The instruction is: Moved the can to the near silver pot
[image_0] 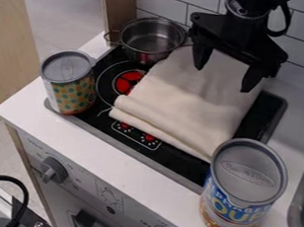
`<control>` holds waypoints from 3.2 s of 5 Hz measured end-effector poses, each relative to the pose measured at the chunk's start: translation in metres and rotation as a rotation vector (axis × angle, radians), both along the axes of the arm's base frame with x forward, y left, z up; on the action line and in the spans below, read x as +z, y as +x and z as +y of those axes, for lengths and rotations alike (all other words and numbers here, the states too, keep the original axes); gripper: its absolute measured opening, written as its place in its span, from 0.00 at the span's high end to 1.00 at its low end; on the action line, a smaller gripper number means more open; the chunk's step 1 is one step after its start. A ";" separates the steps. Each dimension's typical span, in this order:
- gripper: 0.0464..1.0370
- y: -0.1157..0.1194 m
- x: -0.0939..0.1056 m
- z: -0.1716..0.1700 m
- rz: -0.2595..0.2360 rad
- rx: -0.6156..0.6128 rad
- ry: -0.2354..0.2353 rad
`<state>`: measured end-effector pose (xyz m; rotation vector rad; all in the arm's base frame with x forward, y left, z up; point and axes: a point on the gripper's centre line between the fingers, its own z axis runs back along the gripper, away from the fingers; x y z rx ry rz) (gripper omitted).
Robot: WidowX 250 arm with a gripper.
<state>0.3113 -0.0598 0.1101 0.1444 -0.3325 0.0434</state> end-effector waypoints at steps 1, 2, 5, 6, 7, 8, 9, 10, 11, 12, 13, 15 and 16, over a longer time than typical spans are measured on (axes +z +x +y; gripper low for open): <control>0.04 -0.004 -0.009 0.002 0.033 0.003 0.011; 0.04 -0.007 -0.011 0.026 0.079 0.055 0.039; 0.04 -0.052 0.007 0.118 0.074 0.111 0.080; 0.04 -0.076 0.020 0.140 0.123 0.042 0.011; 0.04 -0.104 0.016 0.155 0.154 0.060 0.001; 0.04 -0.125 0.002 0.164 0.223 0.083 0.027; 0.04 -0.139 -0.013 0.167 0.244 0.102 0.041; 0.04 -0.149 -0.029 0.164 0.243 0.141 0.058; 0.04 -0.142 -0.035 0.170 0.211 0.129 0.065; 0.04 -0.131 -0.034 0.174 0.184 0.050 0.046; 0.04 -0.109 -0.021 0.187 0.184 0.011 0.017; 0.04 -0.099 -0.023 0.188 0.183 0.066 0.040; 0.04 -0.098 -0.029 0.183 0.190 0.039 0.045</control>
